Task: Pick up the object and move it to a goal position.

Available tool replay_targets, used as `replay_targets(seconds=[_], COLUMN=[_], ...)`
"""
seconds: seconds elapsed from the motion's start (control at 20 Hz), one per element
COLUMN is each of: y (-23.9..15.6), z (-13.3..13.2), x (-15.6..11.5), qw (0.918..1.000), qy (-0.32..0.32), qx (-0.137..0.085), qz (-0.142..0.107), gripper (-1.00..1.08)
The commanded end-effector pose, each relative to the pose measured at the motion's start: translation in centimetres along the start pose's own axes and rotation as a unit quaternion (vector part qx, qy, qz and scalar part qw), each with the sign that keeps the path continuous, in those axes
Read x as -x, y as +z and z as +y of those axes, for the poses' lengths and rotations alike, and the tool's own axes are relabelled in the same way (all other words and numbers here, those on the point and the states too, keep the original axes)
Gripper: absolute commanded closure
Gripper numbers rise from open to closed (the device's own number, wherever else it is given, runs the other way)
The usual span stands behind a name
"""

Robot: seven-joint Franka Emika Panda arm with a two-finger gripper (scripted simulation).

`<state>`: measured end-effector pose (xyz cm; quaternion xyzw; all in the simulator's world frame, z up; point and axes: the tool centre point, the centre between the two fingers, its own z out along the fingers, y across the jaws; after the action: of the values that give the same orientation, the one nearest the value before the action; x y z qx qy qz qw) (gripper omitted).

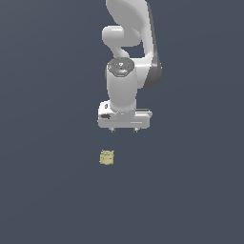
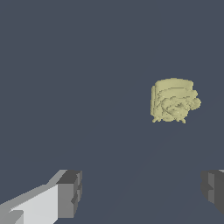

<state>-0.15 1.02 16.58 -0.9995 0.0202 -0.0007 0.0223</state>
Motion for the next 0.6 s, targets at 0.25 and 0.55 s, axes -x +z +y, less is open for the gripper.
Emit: replay_targets(seconds=[0.25,0.55], y=[1.7,4.4], z=[1.9,4.8], x=[-1.9,-4.3], qw=[1.0,0.9999], qy=[0.003,0.006], qx=[0.004,0.012], qz=[0.0,0.0], gripper=[-0.92,-0.92])
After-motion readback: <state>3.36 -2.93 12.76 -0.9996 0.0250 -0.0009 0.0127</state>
